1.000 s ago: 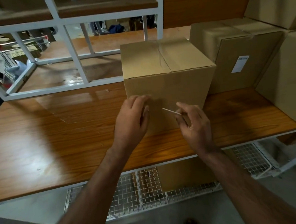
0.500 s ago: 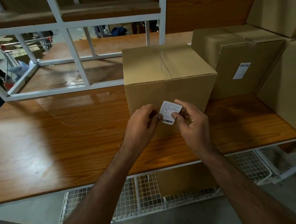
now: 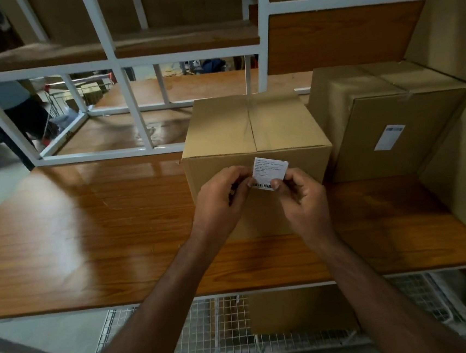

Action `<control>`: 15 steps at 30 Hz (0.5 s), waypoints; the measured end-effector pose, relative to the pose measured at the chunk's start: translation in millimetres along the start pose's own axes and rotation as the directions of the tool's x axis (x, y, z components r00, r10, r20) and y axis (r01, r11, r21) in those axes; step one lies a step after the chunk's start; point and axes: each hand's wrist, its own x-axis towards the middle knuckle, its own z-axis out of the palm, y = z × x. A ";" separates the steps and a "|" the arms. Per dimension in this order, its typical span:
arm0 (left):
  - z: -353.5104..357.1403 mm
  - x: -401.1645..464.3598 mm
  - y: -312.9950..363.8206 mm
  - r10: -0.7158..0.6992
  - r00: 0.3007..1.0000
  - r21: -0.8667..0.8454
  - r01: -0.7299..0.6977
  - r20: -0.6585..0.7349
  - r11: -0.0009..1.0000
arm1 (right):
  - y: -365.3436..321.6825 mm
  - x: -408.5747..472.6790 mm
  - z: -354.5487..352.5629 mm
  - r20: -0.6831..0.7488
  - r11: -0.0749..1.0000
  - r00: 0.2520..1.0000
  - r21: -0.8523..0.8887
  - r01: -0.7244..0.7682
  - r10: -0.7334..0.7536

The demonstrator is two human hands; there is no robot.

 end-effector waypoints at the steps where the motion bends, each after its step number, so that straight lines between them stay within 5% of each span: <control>1: 1.4 1.1 1.8 0.039 0.998 0.055 -0.037 -0.042 0.998 | -0.5 3.6 -3.2 -0.013 1.000 1.000 0.008 0.004 -0.004; 7: -4.9 13.5 0.5 0.018 0.950 0.278 0.072 -0.311 0.958 | 6.7 20.1 -15.9 -0.073 0.998 0.997 0.057 -0.035 0.039; 15: -2.6 41.6 24.6 0.130 0.979 0.367 -0.065 -0.155 0.928 | -8.0 29.0 -8.4 -0.070 0.994 0.997 0.105 -0.033 0.040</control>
